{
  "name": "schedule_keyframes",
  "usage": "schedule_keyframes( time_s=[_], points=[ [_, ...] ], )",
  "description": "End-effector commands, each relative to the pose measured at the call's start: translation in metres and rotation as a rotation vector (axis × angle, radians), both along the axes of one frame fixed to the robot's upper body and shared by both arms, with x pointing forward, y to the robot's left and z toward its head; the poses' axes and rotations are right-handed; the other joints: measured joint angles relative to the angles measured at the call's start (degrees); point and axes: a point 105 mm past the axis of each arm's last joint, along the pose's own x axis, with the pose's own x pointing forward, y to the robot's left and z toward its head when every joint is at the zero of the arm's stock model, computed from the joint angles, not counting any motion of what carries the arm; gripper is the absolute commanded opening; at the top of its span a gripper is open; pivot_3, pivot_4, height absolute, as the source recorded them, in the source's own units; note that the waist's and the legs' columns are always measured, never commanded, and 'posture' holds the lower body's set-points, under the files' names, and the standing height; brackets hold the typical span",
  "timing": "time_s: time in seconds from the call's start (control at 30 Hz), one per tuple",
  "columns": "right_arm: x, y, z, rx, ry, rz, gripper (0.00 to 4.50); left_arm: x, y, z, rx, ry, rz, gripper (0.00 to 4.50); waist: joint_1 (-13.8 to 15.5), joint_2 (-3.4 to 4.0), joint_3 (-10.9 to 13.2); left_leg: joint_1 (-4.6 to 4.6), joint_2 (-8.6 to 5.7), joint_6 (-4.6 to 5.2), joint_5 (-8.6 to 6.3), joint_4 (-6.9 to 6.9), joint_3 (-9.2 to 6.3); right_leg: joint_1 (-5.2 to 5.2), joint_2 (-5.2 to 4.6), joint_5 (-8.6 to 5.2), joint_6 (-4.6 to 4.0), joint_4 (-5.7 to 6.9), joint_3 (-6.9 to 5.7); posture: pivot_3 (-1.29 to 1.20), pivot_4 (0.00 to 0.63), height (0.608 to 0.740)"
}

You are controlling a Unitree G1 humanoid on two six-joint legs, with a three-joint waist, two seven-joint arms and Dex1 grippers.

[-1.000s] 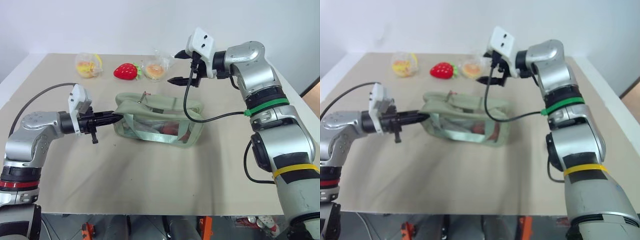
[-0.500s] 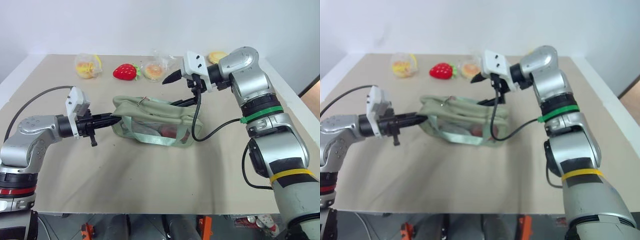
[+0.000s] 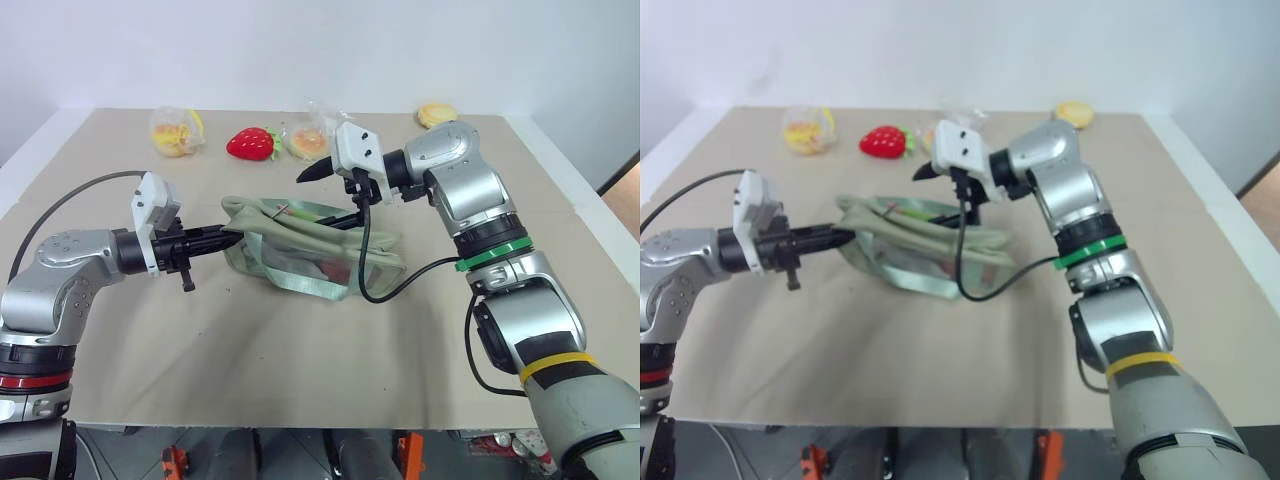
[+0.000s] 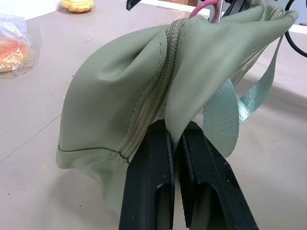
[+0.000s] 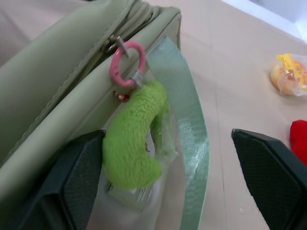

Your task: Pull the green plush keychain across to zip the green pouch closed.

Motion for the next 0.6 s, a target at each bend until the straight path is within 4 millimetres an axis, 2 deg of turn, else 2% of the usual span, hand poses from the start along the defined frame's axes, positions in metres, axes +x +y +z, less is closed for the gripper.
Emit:
schedule_keyframes(
  time_s=[0.03,0.1,0.3,0.47,0.53,0.6],
  points=[
    [-0.002,0.008,0.016,0.045,-0.049,0.014,2.99,-0.002,-0.001,0.01,-0.002,-0.039,-0.011,0.0,0.0,0.0,0.0,0.0,0.0,0.0,0.0,0.0,0.0,0.0,0.0,0.0,0.0,0.0,0.0,0.0,0.15,0.74],
    [-0.002,0.009,0.017,0.051,-0.048,0.018,2.18,-0.002,-0.001,0.01,-0.003,-0.039,-0.008,0.0,0.0,0.0,0.0,-0.01,0.0,0.0,0.0,0.0,0.0,0.0,0.0,0.0,0.0,0.0,0.0,0.0,0.15,0.74],
    [-0.003,0.012,0.017,0.063,-0.041,0.029,0.16,-0.002,-0.001,0.01,-0.008,-0.041,-0.003,0.0,0.0,0.0,0.0,-0.01,0.01,0.0,0.0,0.0,-0.01,-0.01,0.01,0.0,0.0,0.0,-0.01,0.0,0.15,0.74],
    [0.001,0.006,0.023,0.061,-0.063,0.007,0.07,-0.002,-0.003,0.009,-0.014,-0.04,-0.005,0.0,0.0,0.0,0.0,-0.01,0.01,-0.01,0.0,0.0,-0.03,0.0,0.0,0.0,-0.01,0.0,-0.03,0.0,0.15,0.74],
    [0.005,0.001,0.03,0.07,-0.086,-0.019,0.07,-0.002,-0.003,0.009,-0.015,-0.038,-0.007,0.0,0.0,0.0,0.0,-0.01,0.01,-0.01,0.01,0.0,-0.04,0.0,0.0,0.0,-0.01,0.0,-0.04,0.0,0.15,0.74],
    [0.011,-0.006,0.047,0.099,-0.112,-0.063,0.07,-0.001,-0.004,0.009,-0.016,-0.037,-0.009,0.0,0.0,0.01,0.0,-0.02,0.01,-0.01,0.01,0.0,-0.04,0.0,0.0,0.0,-0.02,0.0,-0.04,0.0,0.15,0.74]
  ],
)
